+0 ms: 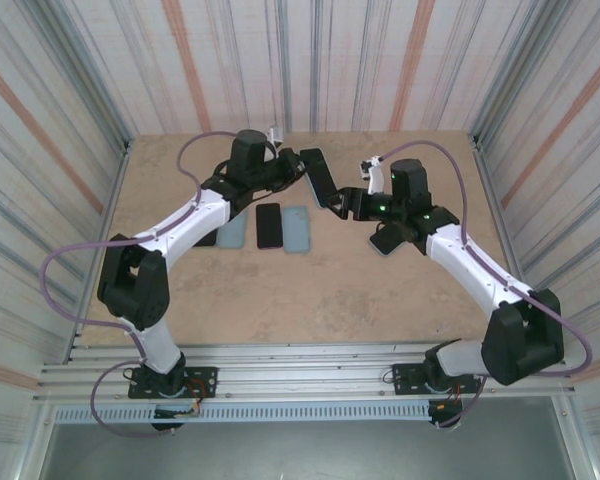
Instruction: Take the phone out of the phone case
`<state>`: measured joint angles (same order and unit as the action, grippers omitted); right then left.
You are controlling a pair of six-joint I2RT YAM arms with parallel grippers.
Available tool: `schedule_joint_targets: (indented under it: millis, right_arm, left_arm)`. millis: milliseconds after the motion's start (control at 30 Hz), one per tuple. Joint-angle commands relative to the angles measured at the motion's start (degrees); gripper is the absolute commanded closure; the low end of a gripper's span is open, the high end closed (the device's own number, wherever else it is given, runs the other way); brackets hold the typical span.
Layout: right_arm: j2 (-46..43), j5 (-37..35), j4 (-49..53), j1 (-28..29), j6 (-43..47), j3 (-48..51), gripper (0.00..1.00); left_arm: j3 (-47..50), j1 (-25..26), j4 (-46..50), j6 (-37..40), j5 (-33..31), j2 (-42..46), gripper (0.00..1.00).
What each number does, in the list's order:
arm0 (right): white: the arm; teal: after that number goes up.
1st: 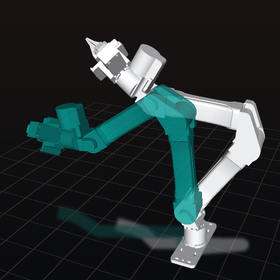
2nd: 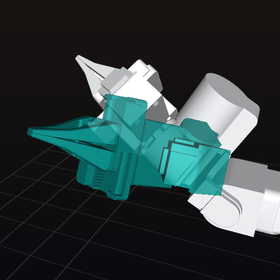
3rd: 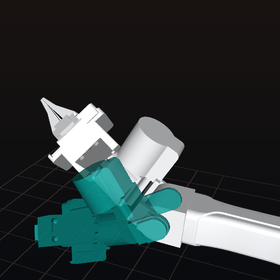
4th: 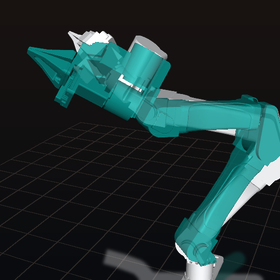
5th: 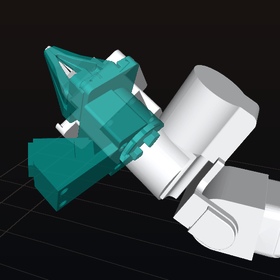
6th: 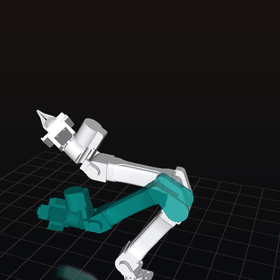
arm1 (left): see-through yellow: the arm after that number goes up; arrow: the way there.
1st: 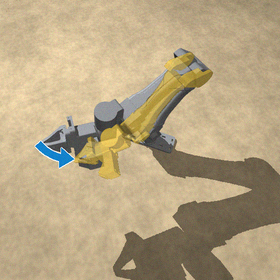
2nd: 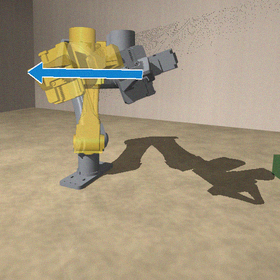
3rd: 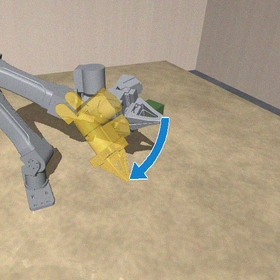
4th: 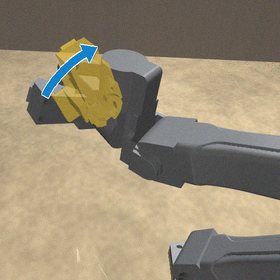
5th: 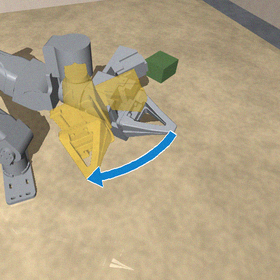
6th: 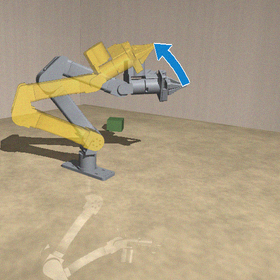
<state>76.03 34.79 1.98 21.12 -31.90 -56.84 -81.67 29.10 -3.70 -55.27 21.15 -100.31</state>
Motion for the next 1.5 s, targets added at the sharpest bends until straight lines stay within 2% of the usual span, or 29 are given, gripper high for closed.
schedule_joint_targets:
  millis: [0,100,267,333,500,900,1033,1267,1467]
  right_arm:
    - [-2.97,2.17,-13.46,-0.33,-14.92,5.44,0.19]
    - [-4.04,1.03,-23.95,-0.20,-24.81,10.10,0.26]
    - [-1.86,-2.59,-40.47,1.25,-39.31,14.44,0.45]
    - [-0.72,-2.96,-43.49,1.67,-41.37,14.32,0.52]
    - [0.87,-3.73,-48.82,1.95,-45.55,15.33,0.64]
    - [3.50,-1.33,-55.87,-1.17,-50.33,13.84,0.84]
    - [4.06,-0.02,-58.82,-1.67,-50.60,13.77,0.85]
    - [7.06,1.34,-69.46,-1.78,-51.77,13.87,0.79]
    - [7.76,1.99,-71.16,-2.04,-51.48,14.12,0.80]
  left_arm:
    - [1.20,-0.97,-8.90,-7.14,0.55,3.64,1.00]
    - [3.55,-0.98,-13.72,-12.13,-0.48,4.60,1.00]
    - [5.03,-0.37,-17.73,-17.25,-1.06,5.48,1.00]
    - [5.42,0.05,-19.47,-19.13,-1.28,5.48,1.00]
    - [6.96,0.95,-24.13,-23.92,-2.69,6.16,1.00]
    - [6.60,2.27,-26.59,-27.56,-3.10,6.44,1.00]
    - [7.21,2.54,-26.73,-28.62,-4.53,7.23,1.00]
    - [7.93,2.62,-27.91,-31.63,-5.56,7.28,1.00]
    - [7.40,2.40,-29.51,-33.30,-5.33,6.19,1.00]
